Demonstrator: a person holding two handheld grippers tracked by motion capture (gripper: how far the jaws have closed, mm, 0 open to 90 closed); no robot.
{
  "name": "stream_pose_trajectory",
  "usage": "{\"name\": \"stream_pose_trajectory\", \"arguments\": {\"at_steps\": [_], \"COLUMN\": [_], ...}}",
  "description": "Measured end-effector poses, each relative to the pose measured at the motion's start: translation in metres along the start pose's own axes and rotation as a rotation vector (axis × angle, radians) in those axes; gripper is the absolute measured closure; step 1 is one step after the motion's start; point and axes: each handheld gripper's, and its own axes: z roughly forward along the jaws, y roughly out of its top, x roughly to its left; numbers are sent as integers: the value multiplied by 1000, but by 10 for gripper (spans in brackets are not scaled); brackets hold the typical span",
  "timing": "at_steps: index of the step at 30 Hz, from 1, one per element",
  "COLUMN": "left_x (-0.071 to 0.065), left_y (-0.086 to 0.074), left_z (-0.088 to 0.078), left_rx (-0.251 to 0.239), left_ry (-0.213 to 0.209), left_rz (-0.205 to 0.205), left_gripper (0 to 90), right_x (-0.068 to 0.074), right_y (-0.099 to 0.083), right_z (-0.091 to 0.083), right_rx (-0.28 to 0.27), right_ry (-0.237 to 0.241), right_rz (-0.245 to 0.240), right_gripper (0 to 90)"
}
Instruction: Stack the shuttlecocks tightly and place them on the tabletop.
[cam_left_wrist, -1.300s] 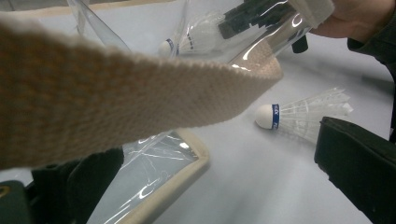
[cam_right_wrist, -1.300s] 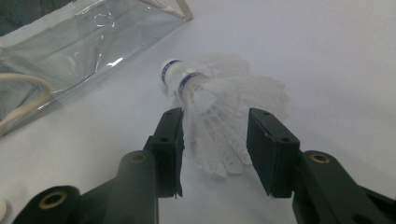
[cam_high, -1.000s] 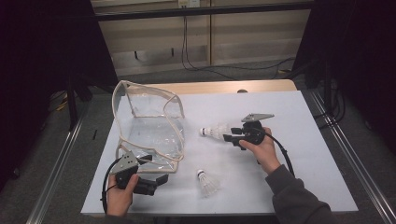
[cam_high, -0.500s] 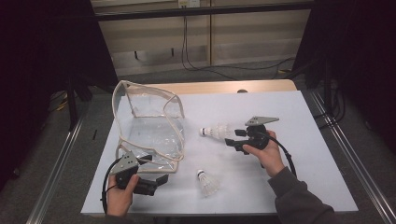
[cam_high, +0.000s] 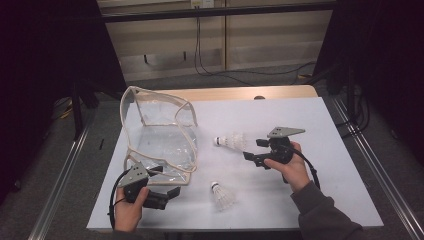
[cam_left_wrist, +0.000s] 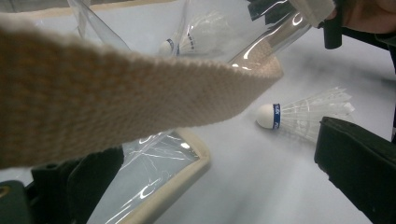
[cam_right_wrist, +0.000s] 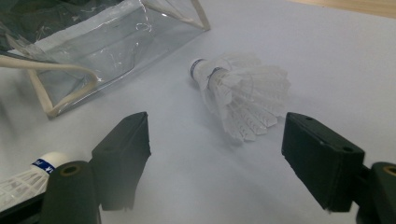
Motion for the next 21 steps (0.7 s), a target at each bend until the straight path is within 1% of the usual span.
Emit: {"name": "stream_pose_trajectory", "arguments": {"at_steps": [8, 13, 21], "left_x": [0, -1, -1], "left_y": [0, 0, 0], "left_z": [0, 0, 0], "left_rx": [3, 1, 1], "left_ry": [2, 4, 4], "left_rz": [3, 4, 4], "left_gripper": [12, 12, 12], "right_x": [5, 9, 13], "right_y": [-1, -2, -7], "right_z": [-5, -8, -11], "right_rx": [1, -9, -2], "right_ry": [12, 25, 34], "right_rz": [-17, -27, -37], "right_gripper": [203, 197, 192]}}
